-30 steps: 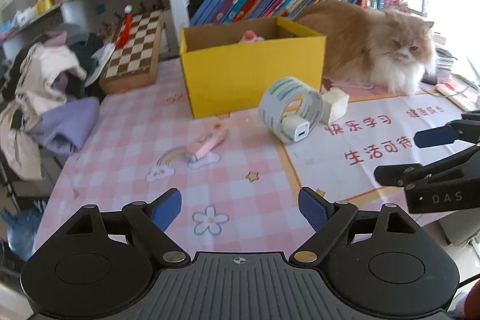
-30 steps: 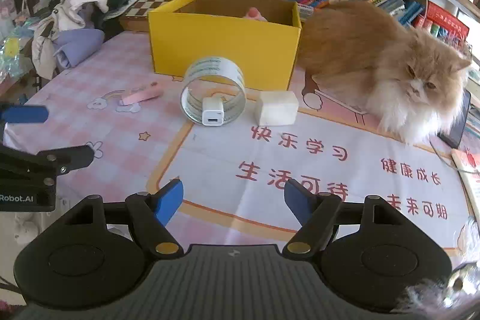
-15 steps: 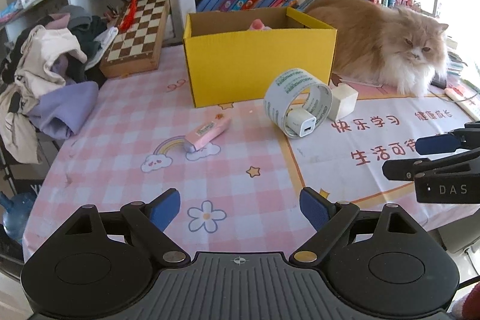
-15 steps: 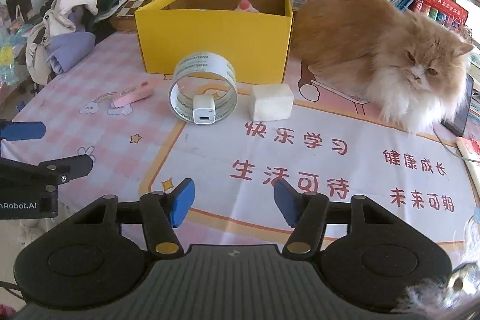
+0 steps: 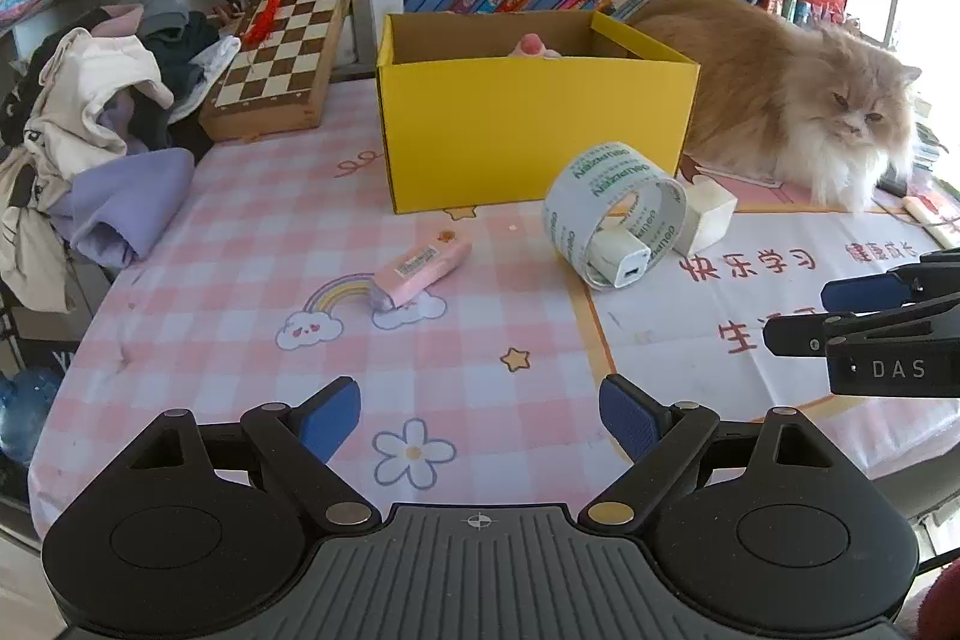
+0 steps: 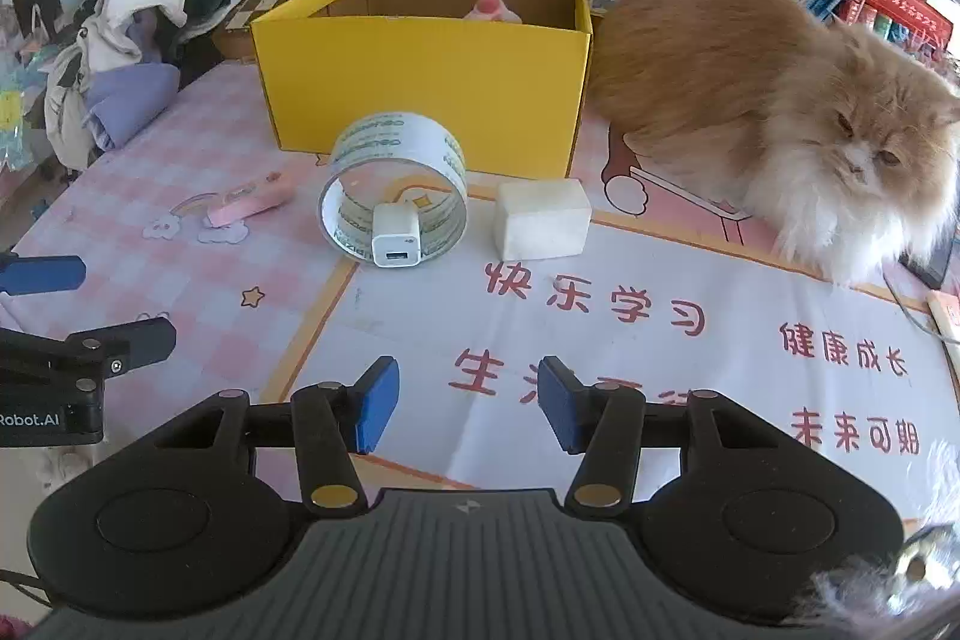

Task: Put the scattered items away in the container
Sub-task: 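Reach the left tool to the pink stick while the right tool reaches the white cube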

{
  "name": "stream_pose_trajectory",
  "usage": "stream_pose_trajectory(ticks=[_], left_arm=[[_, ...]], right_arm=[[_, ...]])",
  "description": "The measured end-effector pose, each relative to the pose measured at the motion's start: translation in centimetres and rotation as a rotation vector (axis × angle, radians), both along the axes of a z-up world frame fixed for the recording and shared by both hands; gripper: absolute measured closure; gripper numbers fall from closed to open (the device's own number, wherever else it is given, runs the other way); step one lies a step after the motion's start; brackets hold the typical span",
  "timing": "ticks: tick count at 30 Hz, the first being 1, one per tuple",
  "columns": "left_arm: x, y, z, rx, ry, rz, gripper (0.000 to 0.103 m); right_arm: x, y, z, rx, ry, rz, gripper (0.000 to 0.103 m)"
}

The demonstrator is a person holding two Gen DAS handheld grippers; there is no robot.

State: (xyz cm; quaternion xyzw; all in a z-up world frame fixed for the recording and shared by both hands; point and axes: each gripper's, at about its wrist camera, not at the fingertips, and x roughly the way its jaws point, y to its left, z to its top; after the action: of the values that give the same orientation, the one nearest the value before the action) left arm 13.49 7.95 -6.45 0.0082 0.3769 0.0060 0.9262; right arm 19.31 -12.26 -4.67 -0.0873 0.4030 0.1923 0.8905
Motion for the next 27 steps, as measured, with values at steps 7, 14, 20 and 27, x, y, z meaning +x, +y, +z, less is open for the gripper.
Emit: stream_pose_trajectory(ticks=[7, 14, 20, 27], left_arm=[[1.3, 0.0, -0.3, 0.024, -0.007, 0.003, 0.016], [3.0, 0.1, -0.9, 0.025, 0.013, 0.031, 0.016], [4.5, 0.3, -1.4, 0.019, 0.026, 0.058, 0.023], [7.0, 0.8, -2.2, 0.029, 0.051, 0.091, 0.039]], right_arm=[[1.9, 0.0, -0.3, -0.007, 0.009, 0.004, 0.053], [4.2, -0.2, -0.7, -0.008, 0.021, 0.005, 0.053], [6.2, -0.6, -1.0, -0.006, 0.024, 0.004, 0.053], [8.6, -0.8, -1.6, 0.000, 0.041, 0.012, 0.053]])
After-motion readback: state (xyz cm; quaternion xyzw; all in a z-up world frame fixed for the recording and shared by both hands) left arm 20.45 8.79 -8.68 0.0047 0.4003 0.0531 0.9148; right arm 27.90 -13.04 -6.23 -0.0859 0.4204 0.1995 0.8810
